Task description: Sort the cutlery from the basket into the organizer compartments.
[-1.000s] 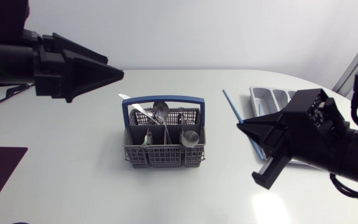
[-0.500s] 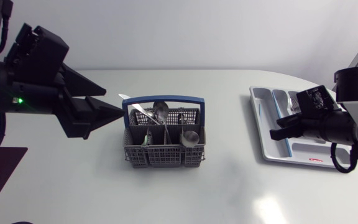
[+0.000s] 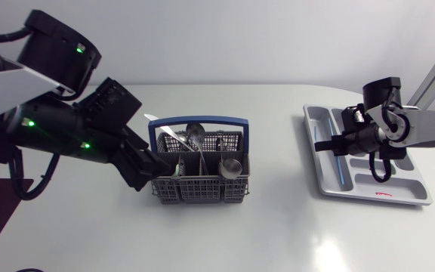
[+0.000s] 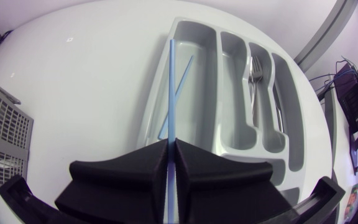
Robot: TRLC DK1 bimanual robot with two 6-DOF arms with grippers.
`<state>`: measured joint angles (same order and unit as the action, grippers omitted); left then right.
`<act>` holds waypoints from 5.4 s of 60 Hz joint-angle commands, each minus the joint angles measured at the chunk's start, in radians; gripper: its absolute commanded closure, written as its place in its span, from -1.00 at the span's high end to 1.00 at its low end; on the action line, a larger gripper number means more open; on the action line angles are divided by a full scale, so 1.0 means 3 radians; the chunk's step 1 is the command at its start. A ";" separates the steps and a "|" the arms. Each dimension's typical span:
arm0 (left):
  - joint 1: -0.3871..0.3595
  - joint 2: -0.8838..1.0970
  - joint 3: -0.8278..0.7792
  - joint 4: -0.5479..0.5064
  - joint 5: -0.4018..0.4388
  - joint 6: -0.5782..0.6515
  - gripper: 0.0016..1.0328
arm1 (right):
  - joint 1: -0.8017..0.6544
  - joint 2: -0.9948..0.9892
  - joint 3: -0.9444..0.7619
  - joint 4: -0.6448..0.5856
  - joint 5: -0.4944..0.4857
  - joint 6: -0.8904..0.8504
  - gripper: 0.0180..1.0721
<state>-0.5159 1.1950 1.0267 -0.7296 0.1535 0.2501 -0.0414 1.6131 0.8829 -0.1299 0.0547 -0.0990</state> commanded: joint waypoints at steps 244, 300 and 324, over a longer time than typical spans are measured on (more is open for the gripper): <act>-0.0167 0.0123 0.0458 0.0330 0.2423 -0.0547 -0.93 | 0.2710 -0.2600 -0.0565 -0.0661 -0.1318 -0.0662 0.61; -0.0279 0.0271 0.0520 0.0325 0.2597 -0.0542 -0.93 | 0.2531 -0.2483 -0.0586 -0.0539 -0.1824 -0.0580 -0.38; -0.0285 0.0276 0.0510 0.0320 0.2664 -0.0557 -0.93 | 0.2536 -0.2391 -0.0509 -0.0513 -0.1890 -0.0544 -0.53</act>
<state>-0.5922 1.2625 1.1664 -0.6369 0.9352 0.0792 0.7181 0.8841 0.7181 -0.2920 -0.5018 -0.2836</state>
